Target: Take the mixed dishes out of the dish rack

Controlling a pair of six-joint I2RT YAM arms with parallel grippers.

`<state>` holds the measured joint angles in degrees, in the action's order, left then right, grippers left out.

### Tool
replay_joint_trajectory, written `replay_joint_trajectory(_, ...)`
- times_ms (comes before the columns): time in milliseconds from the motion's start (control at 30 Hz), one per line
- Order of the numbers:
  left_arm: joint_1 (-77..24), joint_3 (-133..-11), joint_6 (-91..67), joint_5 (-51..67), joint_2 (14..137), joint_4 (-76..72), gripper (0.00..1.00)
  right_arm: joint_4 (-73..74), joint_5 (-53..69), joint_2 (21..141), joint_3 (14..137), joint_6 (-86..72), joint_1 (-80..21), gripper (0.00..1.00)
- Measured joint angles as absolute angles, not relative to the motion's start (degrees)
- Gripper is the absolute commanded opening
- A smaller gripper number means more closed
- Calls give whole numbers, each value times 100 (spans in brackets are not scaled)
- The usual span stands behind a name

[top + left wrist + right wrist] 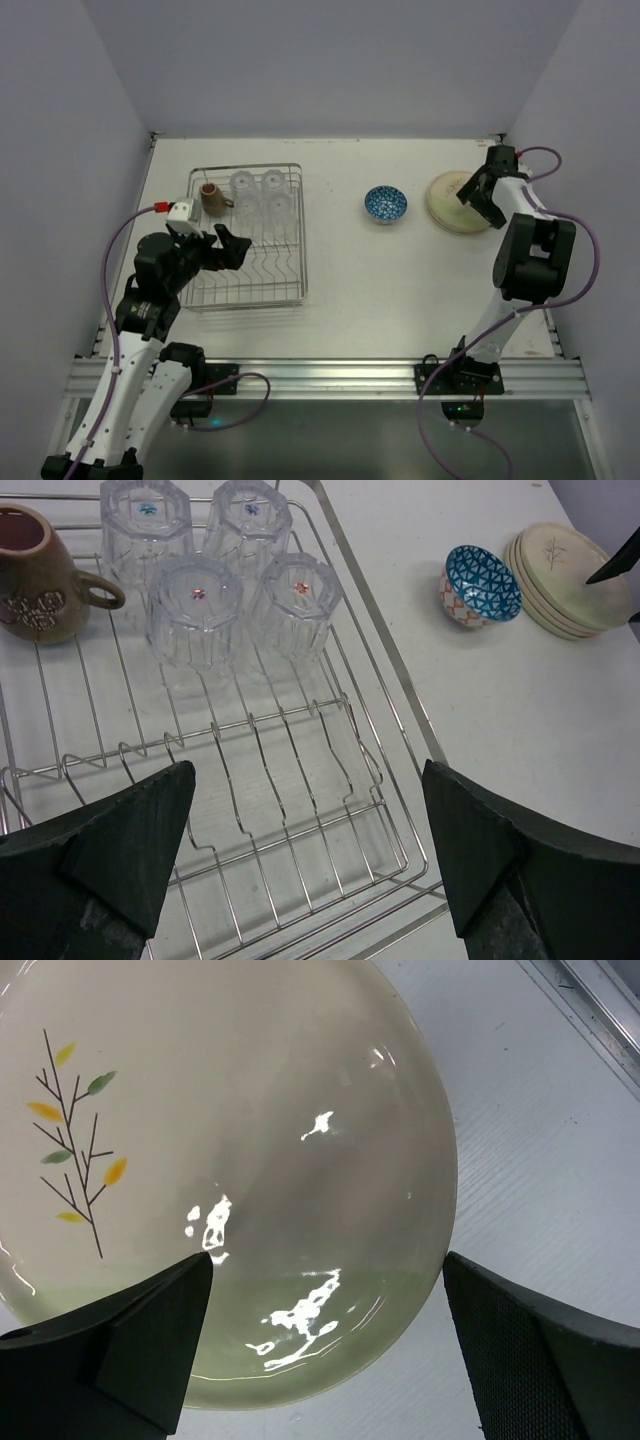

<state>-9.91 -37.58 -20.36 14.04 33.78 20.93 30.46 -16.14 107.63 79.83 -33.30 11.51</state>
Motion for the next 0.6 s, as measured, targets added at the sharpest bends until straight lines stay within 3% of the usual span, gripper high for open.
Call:
replay_joint_trajectory(333,-1028,-3758,-2056,840,3433,2231,100,3092,-1525,10405,7887,-3288,1116,99)
replay_joint_trajectory(600,-1033,-4117,-2202,-537,3806,2816,100,2746,-1135,8040,7400,-3194,827,99)
